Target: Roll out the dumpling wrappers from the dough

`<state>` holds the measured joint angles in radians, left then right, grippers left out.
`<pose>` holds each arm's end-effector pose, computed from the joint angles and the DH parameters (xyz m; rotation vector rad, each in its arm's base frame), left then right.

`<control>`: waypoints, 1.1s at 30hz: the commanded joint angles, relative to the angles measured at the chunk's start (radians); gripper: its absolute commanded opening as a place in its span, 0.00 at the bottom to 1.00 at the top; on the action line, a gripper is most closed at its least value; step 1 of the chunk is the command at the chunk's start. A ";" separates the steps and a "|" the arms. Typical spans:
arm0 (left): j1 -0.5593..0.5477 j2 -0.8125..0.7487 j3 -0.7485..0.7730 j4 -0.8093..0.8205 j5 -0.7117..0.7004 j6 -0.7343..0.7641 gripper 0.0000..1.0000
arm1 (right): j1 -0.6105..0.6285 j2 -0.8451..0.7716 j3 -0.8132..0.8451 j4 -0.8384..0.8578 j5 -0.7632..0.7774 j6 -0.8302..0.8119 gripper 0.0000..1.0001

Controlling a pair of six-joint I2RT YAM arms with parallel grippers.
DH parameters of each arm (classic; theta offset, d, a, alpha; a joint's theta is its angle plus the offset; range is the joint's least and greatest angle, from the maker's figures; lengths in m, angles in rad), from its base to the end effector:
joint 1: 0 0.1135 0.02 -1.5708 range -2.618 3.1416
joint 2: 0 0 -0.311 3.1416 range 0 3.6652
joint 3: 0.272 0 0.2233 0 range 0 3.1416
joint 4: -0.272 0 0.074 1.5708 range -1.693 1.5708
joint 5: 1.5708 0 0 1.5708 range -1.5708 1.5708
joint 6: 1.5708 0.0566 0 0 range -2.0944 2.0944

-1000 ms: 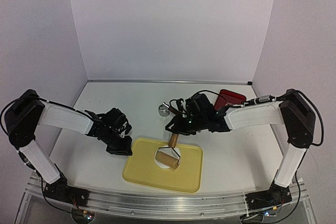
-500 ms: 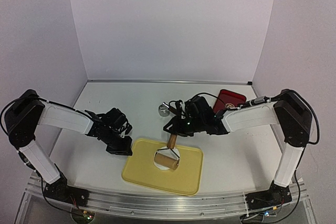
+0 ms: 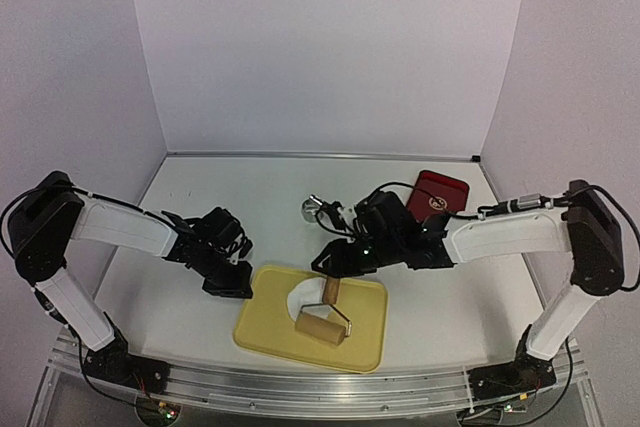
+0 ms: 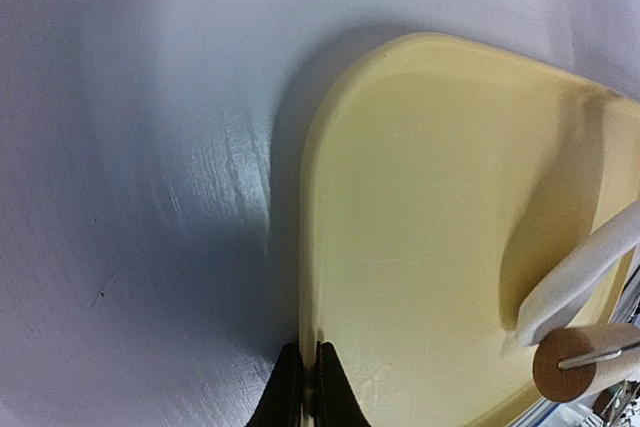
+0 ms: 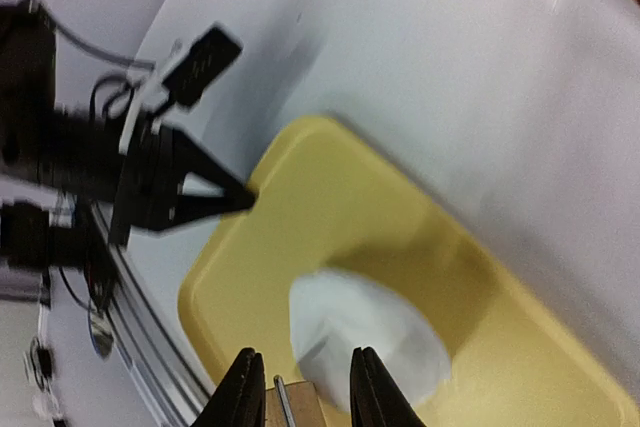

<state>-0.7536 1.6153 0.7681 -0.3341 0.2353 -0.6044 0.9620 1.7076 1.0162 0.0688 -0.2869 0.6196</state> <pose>0.1880 -0.1945 0.1833 0.2854 2.9058 -0.6301 0.1988 0.3132 0.2559 -0.5905 2.3599 1.1314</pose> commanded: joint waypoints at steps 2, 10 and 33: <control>0.002 -0.084 -0.043 -0.049 -0.035 -0.016 0.00 | 0.039 -0.137 0.046 -0.363 -0.127 -0.115 0.00; 0.002 -0.162 -0.066 -0.062 -0.052 -0.052 0.04 | 0.039 -0.312 0.133 -0.469 0.046 -0.044 0.00; 0.093 -0.430 0.101 -0.160 0.000 -0.250 0.87 | -0.557 -0.508 -0.250 -0.440 -0.006 -0.102 0.00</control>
<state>-0.7062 1.1615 0.7856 -0.4899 0.1849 -0.8202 0.4803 1.2590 0.8676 -0.5438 -0.1676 0.5059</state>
